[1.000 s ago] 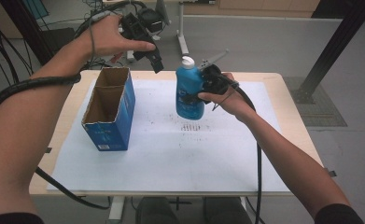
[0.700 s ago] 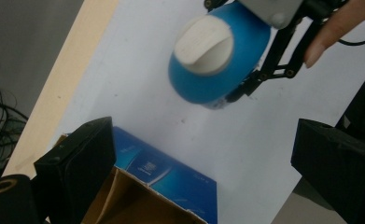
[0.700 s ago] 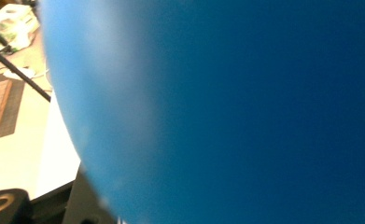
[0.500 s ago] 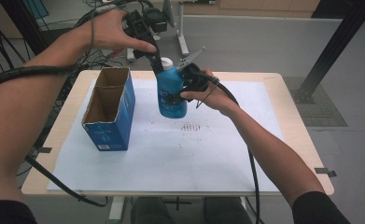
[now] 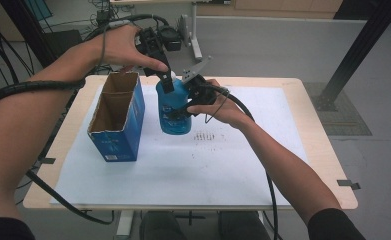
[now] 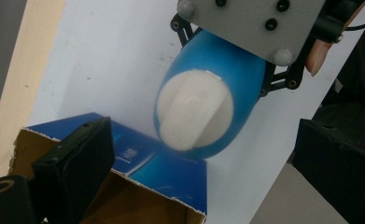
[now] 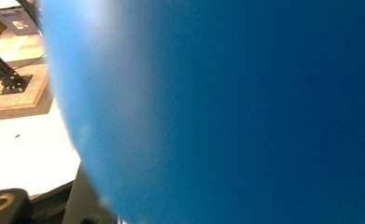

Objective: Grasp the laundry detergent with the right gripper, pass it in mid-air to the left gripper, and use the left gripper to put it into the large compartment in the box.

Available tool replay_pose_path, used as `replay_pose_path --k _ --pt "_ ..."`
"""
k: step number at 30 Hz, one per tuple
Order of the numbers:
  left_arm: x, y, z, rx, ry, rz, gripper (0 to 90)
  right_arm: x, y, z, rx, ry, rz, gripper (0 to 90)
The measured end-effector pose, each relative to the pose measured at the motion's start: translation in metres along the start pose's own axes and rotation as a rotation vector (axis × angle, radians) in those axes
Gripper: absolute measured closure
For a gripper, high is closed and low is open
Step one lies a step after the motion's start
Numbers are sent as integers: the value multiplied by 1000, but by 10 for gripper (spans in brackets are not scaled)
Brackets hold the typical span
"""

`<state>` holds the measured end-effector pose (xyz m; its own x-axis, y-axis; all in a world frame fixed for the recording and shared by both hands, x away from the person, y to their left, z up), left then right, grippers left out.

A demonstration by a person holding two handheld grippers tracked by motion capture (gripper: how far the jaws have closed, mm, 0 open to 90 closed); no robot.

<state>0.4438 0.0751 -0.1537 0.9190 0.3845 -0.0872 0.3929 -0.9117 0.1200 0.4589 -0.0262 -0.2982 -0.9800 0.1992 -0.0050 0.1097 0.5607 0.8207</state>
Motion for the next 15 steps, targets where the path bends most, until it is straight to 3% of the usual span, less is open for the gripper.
replay_pose_path --k 15 --pt "-5 2 5 16 -10 13 61 9 3 -4 -12 20 -21 435"
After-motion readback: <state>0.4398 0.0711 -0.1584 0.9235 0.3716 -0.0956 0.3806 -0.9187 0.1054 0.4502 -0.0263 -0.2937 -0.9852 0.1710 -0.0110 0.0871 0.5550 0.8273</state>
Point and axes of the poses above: each handheld gripper's, and its own axes: z roughly forward along the jaws, y roughly out of its top, x roughly to its left, the point moved 3 cm from there along z, roughly forward along the jaws, and after that the axes turned 10 degrees about -y, right-handed, at the moved point
